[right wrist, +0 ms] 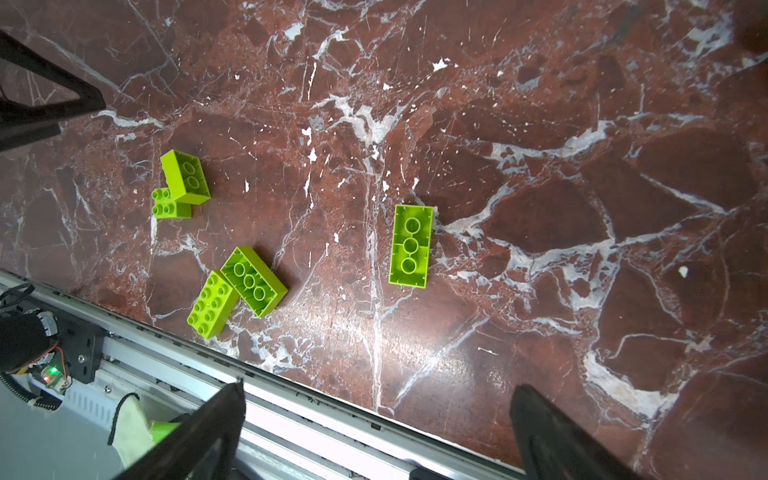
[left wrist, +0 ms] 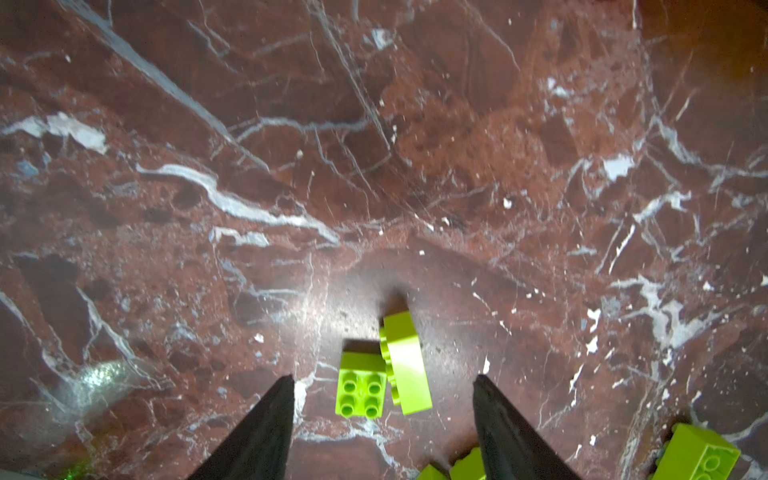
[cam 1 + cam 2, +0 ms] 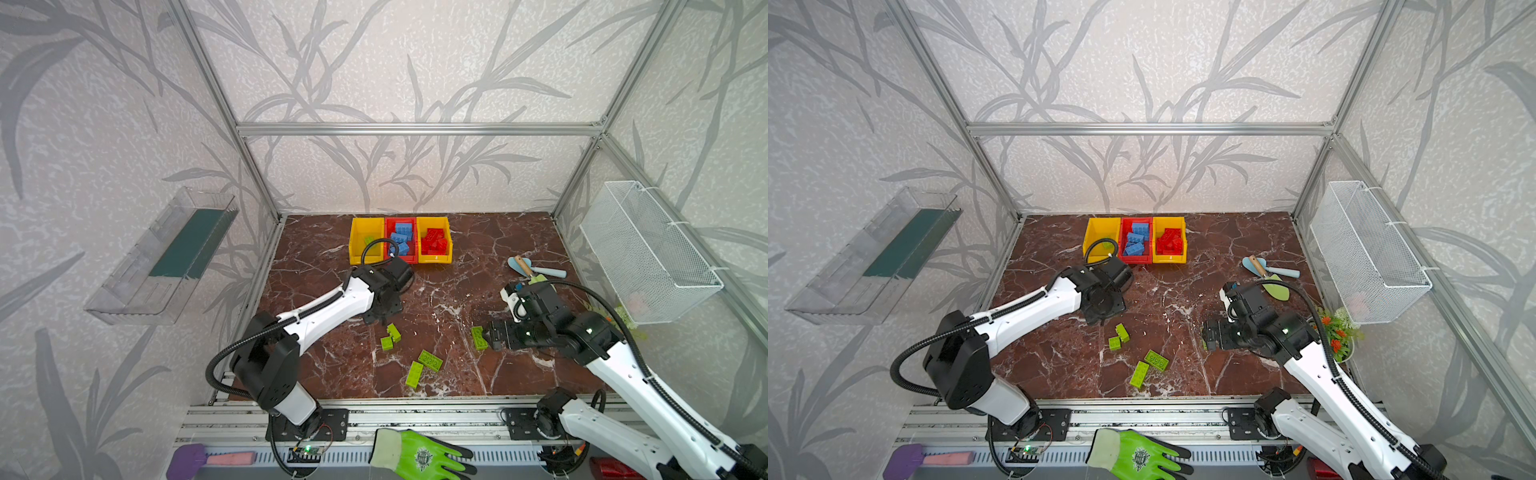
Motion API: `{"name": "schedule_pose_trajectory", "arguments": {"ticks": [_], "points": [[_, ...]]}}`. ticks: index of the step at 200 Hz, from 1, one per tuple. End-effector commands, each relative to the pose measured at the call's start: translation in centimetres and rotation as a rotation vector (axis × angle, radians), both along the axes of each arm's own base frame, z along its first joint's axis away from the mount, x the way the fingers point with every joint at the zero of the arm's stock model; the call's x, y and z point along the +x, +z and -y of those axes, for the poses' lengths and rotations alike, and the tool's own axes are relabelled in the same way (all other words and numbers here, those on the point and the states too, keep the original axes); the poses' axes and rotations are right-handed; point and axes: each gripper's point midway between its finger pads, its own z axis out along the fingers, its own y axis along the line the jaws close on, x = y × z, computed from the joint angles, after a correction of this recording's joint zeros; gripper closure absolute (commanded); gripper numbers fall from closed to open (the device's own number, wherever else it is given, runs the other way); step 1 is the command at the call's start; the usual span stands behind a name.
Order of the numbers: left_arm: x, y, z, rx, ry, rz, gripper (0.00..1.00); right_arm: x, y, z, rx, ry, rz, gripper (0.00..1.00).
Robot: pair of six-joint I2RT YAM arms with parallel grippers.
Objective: Sort the legos into containers by color
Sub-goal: 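Reach the left gripper to another green brick and grasp it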
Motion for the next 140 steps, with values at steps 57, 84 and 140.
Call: {"name": "schedule_pose_trajectory", "arguments": {"ticks": [57, 84, 140], "points": [[-0.7, -1.4, -0.2, 0.112, 0.063, 0.072, 0.31, -2.0, 1.3, -0.1, 0.056, 0.050, 0.006, 0.00], [-0.3, -2.3, 1.4, 0.091, 0.029, 0.061, 0.32, -2.3, 2.0, 0.2, 0.065, 0.036, 0.023, 0.00], [0.1, -5.0, 4.0, 0.081, -0.037, 0.016, 0.32, -3.1, 2.2, 0.6, 0.083, 0.020, 0.026, 0.00]]}}
